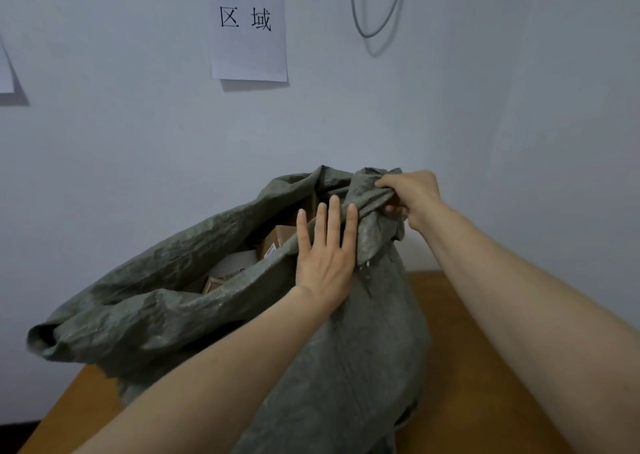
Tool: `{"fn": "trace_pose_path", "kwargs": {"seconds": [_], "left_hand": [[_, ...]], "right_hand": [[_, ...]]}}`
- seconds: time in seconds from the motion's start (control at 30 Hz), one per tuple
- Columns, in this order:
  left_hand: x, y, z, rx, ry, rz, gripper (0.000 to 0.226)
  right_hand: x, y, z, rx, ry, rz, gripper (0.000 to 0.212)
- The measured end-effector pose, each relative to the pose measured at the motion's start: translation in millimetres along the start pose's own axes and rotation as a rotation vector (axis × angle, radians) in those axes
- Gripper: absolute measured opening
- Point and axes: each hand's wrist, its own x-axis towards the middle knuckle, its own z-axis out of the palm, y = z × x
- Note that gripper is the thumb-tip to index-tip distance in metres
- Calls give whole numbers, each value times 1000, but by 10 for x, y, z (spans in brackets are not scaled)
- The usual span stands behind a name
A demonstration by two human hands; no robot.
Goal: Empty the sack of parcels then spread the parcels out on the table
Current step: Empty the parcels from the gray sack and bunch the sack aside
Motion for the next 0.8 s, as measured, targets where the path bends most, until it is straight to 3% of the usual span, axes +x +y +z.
{"fn": "trace_pose_path", "kwargs": {"seconds": [0.07,0.17,0.23,0.3,0.37,0.47,0.53,0.67,0.8], "left_hand": [[94,-63,-6,-64,32,68,72],[256,-190,-119,-454,77,37,50],[397,-321,-233,-790,-12,-91,47],[502,-441,-357,-982,-127,-144,54],[551,-519,-482,-1043,-292,-136,48],[576,-586,-616,-916,-546,-123,29],[551,-618,-654,-816,-664,-110,29],[510,-706,-606,-830,-708,-123,22],[517,-862,-575,-881,-862,12,34]], "right_hand": [[-19,-15,-67,-41,-75,-4,19],[128,101,-244,-48,6,31,26],[255,242,-360,-66,98,75,22],[350,413,-419,-121,71,211,46],[399,552,-416,-128,-47,393,82],[446,645,-310,14,-207,509,97],[441,659,-228,19,-243,529,95],[540,839,-2,-24,-272,615,69],[646,977,153,-47,-208,634,20]]}}
